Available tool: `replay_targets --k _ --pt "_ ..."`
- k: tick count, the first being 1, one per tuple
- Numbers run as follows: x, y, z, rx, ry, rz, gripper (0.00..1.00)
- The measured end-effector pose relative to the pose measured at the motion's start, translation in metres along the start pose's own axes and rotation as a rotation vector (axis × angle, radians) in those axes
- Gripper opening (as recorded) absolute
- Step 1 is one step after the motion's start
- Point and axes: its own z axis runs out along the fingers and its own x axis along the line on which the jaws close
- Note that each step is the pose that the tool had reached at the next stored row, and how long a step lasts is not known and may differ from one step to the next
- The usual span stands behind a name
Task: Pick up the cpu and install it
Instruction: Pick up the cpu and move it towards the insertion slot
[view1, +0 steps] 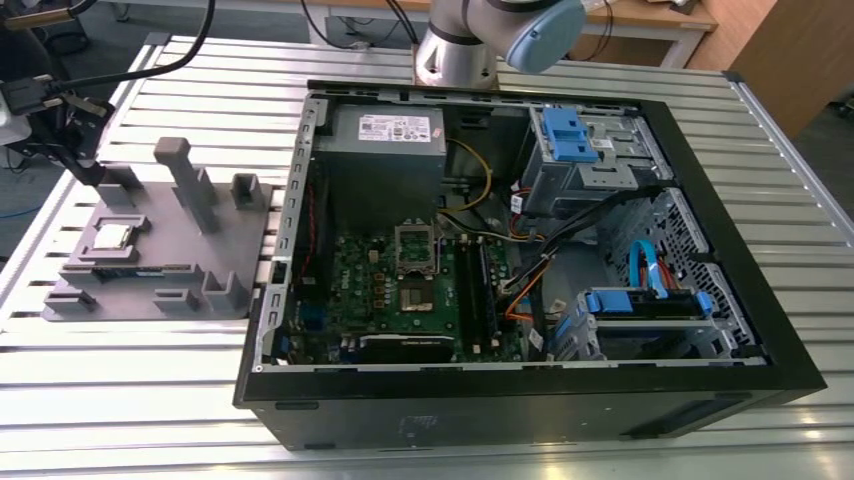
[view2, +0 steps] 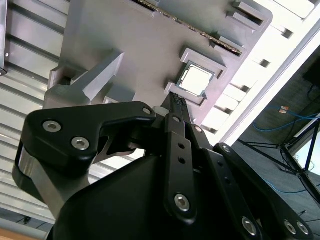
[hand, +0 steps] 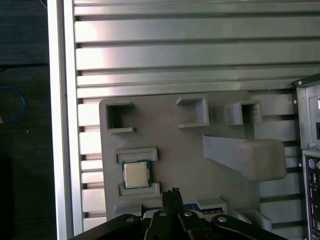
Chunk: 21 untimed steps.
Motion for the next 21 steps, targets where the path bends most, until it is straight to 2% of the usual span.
replay_targets --k 6,9,21 --pt "0.0000 0.0000 0.0002 0.0000 0.0000 0.000 0.11" --pt "0.0002 -0.0001 0.0022 -0.0001 -0.0001 0.000 0.11" --pt "0.0085 -0.0014 0.0155 0.0033 -0.0001 0.000 0.11"
